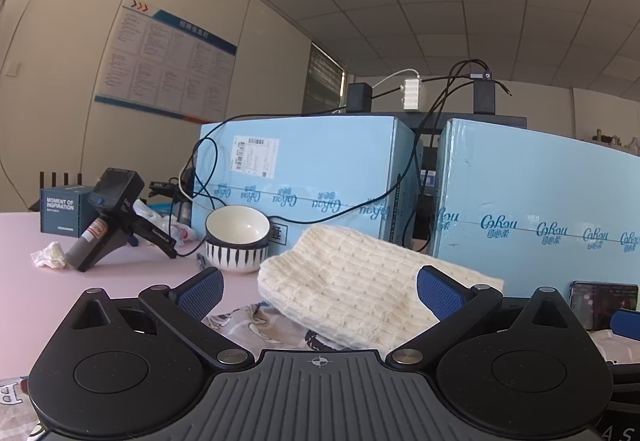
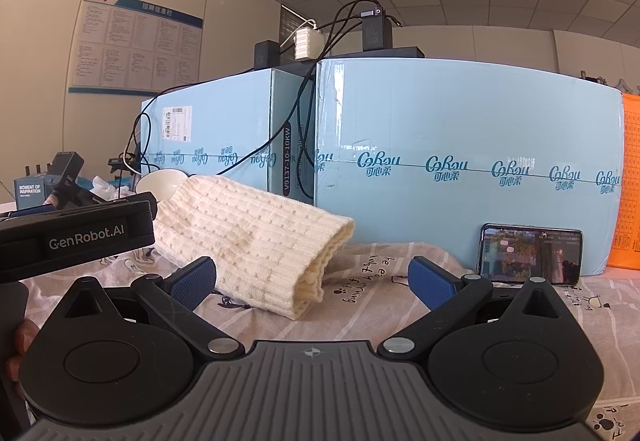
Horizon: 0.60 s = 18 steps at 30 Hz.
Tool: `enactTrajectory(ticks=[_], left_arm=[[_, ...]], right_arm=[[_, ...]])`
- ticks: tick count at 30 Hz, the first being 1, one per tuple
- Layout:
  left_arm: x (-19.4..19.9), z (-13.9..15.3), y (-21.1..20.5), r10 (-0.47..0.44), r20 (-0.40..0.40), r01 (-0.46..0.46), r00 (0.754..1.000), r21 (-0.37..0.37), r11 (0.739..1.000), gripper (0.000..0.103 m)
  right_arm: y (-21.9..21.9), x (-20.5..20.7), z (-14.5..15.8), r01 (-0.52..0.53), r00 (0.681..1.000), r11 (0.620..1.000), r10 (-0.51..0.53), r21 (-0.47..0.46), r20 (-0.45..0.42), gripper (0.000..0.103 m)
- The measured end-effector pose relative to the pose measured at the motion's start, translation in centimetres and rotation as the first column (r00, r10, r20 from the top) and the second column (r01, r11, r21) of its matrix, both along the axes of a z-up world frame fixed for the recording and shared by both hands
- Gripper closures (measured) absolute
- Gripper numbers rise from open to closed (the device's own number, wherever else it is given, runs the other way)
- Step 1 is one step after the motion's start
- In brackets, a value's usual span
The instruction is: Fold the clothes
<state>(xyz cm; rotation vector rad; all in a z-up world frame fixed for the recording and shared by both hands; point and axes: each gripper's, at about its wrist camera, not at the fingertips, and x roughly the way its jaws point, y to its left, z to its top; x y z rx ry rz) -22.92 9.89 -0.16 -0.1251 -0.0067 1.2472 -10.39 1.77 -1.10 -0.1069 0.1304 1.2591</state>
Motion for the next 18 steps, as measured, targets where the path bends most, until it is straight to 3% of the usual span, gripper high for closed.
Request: enactTrajectory(ticks=[18], left_arm=[[0.06,0.02,0.03,-0.010,0.000,0.010,1.000,0.000,1.000,0.000]], right_arm=[[0.01,-0.02,-0.03,-0.001,1.000,1.000,0.001,0.000,0.000,0.000]])
